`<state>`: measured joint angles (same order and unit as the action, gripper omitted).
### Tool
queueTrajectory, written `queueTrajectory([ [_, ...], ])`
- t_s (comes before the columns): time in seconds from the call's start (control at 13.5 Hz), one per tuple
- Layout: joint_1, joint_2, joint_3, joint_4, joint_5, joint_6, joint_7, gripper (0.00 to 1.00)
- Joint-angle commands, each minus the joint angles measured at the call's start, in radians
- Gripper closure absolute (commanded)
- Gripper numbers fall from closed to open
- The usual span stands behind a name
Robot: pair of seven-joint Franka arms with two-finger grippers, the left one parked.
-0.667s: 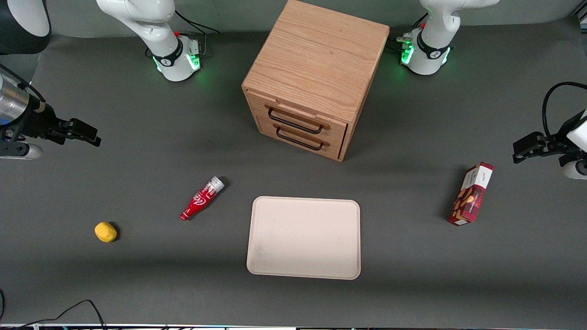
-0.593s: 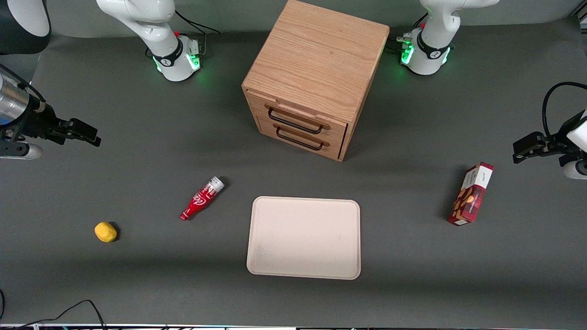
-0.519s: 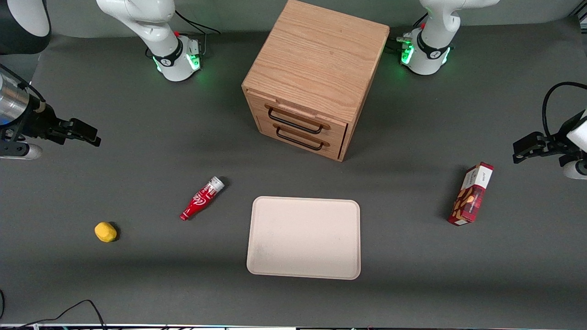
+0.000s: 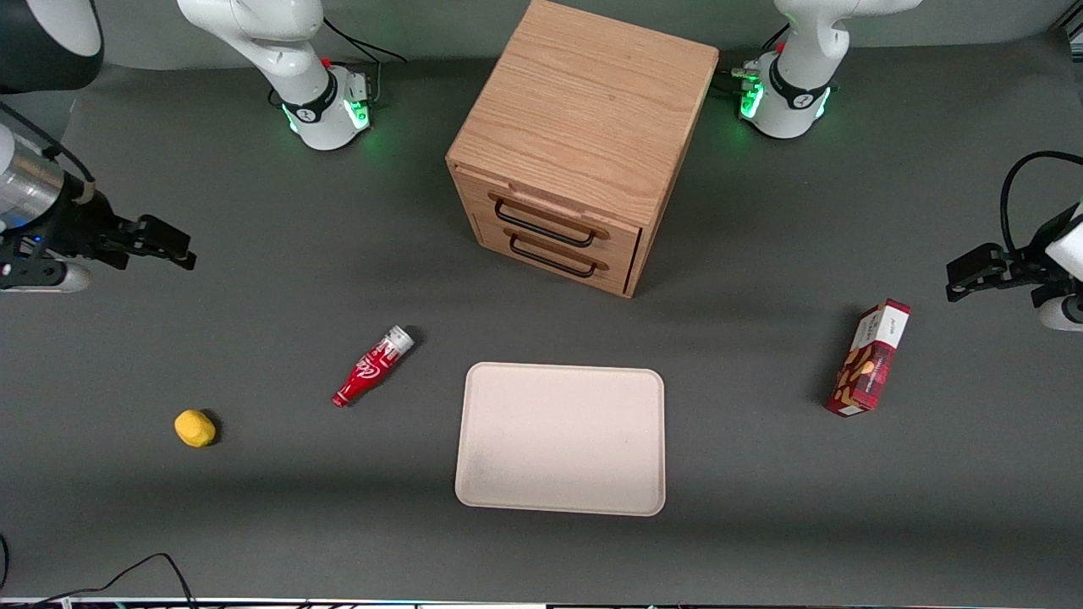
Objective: Open upper drawer
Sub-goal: 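Reach the right gripper toward the upper drawer's black handle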
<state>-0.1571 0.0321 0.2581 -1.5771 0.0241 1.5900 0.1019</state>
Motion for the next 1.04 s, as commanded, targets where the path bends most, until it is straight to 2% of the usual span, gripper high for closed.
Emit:
queueTrajectory([
  [0.0, 0.034, 0.162, 0.106, 0.23, 0.002, -0.093, -0.039, 0.0],
  [0.3, 0.034, 0.32, 0.343, 0.345, -0.007, -0.084, -0.044, 0.0],
  [0.37, 0.04, 0.362, 0.401, 0.365, -0.03, -0.078, -0.044, 0.0],
  [0.59, 0.089, 0.475, 0.556, 0.387, -0.175, -0.024, -0.086, 0.0],
  [0.74, 0.173, 0.54, 0.592, 0.387, -0.245, 0.02, -0.134, 0.0],
  [0.96, 0.253, 0.621, 0.602, 0.375, -0.24, 0.09, -0.14, 0.0],
])
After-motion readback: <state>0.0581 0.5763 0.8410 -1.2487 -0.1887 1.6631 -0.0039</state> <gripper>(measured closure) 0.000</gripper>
